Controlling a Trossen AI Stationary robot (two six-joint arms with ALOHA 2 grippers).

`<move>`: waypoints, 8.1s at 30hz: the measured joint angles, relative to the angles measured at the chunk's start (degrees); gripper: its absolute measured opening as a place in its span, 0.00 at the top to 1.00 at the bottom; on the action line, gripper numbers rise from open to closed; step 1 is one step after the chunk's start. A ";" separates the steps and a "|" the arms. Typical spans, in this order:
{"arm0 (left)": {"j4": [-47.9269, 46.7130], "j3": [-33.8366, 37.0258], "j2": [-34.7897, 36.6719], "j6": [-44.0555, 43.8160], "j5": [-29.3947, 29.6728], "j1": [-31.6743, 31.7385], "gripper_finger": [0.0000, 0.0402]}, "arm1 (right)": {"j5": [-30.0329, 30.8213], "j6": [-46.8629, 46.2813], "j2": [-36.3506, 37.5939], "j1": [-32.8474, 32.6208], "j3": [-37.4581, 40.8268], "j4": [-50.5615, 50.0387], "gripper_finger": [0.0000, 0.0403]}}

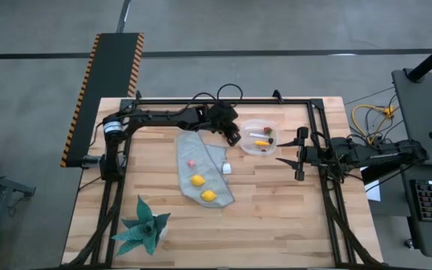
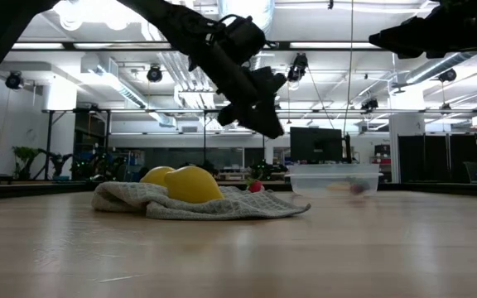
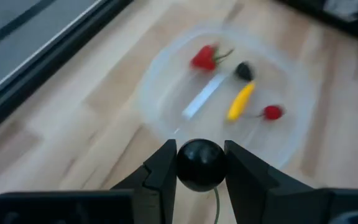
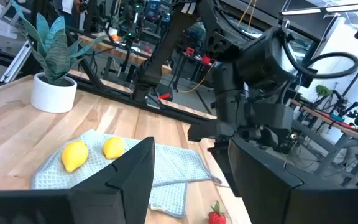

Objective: Pick and placing Produce into tupperware
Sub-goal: Put the black cherry into the transparent bin, then put the pink peach into the transparent bin

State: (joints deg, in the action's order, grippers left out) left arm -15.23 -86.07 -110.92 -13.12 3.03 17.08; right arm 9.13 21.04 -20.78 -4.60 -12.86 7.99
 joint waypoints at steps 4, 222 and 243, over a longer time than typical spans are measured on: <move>5.96 -0.35 -1.07 0.56 -5.06 -0.45 0.78 | 0.00 -0.01 0.00 0.00 0.00 0.00 0.51; -31.96 17.27 10.17 31.62 14.15 -15.80 0.88 | 0.15 -0.02 -0.07 0.04 0.00 -0.11 0.51; -22.65 17.10 11.70 34.76 16.97 -15.27 0.88 | 0.13 -0.42 -0.04 0.02 0.00 -0.02 0.51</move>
State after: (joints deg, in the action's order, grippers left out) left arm -37.88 -68.97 -99.22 21.64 19.99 1.81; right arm 9.26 20.62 -20.82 -4.58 -12.86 7.97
